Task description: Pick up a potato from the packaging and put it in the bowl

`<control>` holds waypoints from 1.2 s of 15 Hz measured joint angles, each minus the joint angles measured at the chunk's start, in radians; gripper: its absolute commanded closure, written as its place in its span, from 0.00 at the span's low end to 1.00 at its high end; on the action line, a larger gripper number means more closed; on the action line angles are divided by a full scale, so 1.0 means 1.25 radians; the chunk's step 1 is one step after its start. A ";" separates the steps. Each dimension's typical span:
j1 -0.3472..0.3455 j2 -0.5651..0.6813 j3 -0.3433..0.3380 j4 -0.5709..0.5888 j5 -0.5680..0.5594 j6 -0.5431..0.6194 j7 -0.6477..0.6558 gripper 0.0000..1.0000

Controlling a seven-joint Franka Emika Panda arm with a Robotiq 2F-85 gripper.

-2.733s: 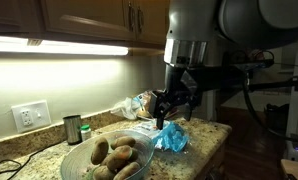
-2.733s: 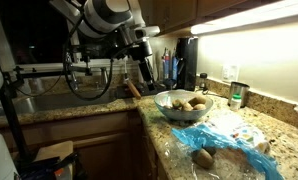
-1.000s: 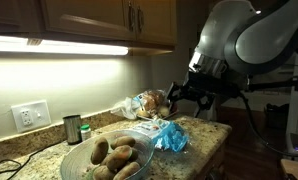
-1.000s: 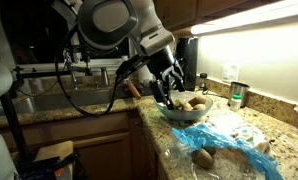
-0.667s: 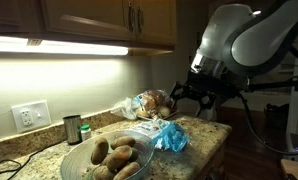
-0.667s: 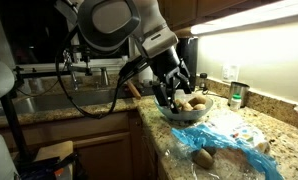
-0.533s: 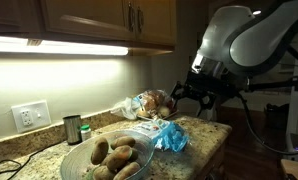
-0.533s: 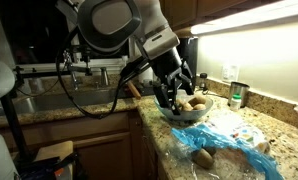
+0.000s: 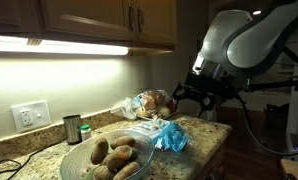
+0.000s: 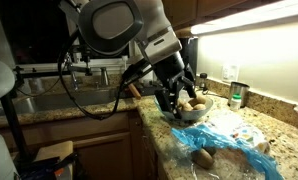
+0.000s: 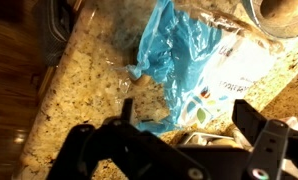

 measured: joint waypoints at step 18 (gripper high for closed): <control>-0.010 0.132 -0.046 0.084 -0.024 -0.054 0.040 0.00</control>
